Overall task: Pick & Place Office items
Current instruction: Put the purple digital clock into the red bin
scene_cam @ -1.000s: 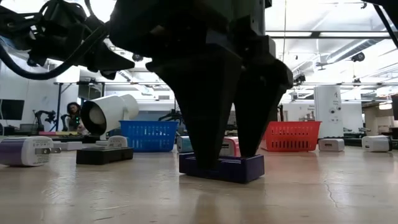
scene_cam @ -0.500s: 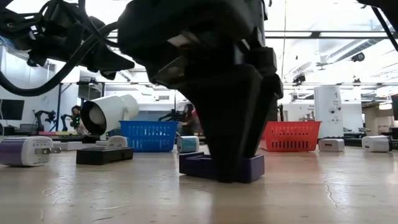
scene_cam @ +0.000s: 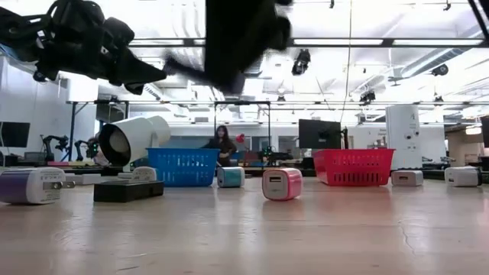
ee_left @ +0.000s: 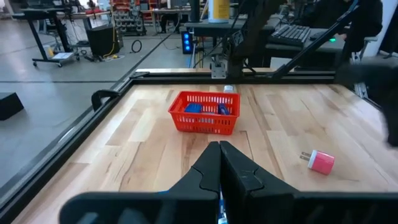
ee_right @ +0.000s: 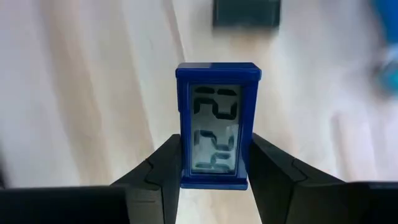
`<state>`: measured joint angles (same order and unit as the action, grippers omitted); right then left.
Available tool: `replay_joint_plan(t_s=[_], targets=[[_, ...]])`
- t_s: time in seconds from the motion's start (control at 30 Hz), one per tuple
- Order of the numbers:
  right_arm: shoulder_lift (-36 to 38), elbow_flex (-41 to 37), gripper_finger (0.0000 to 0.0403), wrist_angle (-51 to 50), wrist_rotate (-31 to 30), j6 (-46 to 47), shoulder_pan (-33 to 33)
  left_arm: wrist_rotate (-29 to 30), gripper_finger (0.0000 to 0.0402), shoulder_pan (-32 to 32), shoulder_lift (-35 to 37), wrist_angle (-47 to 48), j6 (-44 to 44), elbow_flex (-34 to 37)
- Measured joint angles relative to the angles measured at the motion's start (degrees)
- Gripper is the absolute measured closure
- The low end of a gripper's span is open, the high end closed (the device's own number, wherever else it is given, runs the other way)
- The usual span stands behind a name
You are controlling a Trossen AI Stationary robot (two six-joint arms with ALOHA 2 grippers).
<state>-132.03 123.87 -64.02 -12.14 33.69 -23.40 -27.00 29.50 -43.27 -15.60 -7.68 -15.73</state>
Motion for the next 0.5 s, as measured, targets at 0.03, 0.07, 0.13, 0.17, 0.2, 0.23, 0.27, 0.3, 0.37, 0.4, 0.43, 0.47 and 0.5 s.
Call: replay_joint_plan(t_s=[0.03, 0.07, 0.13, 0.17, 0.2, 0.23, 0.27, 0.3, 0.37, 0.4, 0.43, 0.47, 0.5], targets=[[1.93, -0.75, 0.0266, 1.07, -1.27, -1.78, 0.00, 0.00, 0.0396, 0.00, 0.00, -0.04, 0.00, 0.00], [3.71, -1.86, 0.0266, 2.02, -2.87, -3.55, 0.00, 0.00, 0.0396, -0.02, 0.00, -0.03, 0.00, 0.00], [8.59, -5.44, 0.0266, 5.64, -5.48, -7.41, 0.16, 0.02, 0.0396, 0.00, 0.00, -0.05, 0.02, 0.00], [11.20, -7.89, 0.0266, 8.25, -6.24, -9.43, 0.37, 0.01, 0.0396, -0.02, 0.00, -0.05, 0.04, 0.00], [14.27, -10.87, 0.0266, 11.48, -6.52, -11.65, 0.63, 0.03, 0.0396, 0.00, 0.01, -0.08, 0.04, 0.00], [17.43, -14.41, 0.0266, 15.33, -6.80, -13.92, 0.87, 0.02, 0.0396, 0.00, 0.04, -0.04, 0.04, 0.00], [20.77, -18.28, 0.0266, 19.91, -6.95, -16.61, 1.15, 0.04, 0.0396, 0.00, 0.07, -0.06, 0.04, 0.00], [24.31, -22.31, 0.0266, 24.36, -6.95, -19.45, 1.45, 0.02, 0.0396, 0.00, 0.07, -0.21, 0.04, 0.00], [31.18, -31.19, 0.0266, 34.43, -7.09, -25.05, 1.92, 0.02, 0.0396, 0.00, 0.09, -0.36, -0.24, 0.00], [34.68, -35.81, 0.0266, 39.43, -7.09, -27.45, 2.26, 0.06, 0.0396, 0.00, 0.09, -0.77, -0.50, 0.00], [38.25, -40.76, 0.0266, 44.96, -7.01, -29.68, 2.70, 0.13, 0.0396, 0.00, 0.10, -1.11, -0.91, 0.00], [41.67, -45.71, 0.0266, 50.49, -6.13, -31.81, 3.31, 0.15, 0.0396, 0.00, 0.11, -1.47, -1.27, 0.00], [44.95, -50.72, 0.0266, 55.64, -3.94, -33.56, 4.24, 0.15, 0.0396, 0.00, 0.11, -1.82, -1.46, 0.00]])
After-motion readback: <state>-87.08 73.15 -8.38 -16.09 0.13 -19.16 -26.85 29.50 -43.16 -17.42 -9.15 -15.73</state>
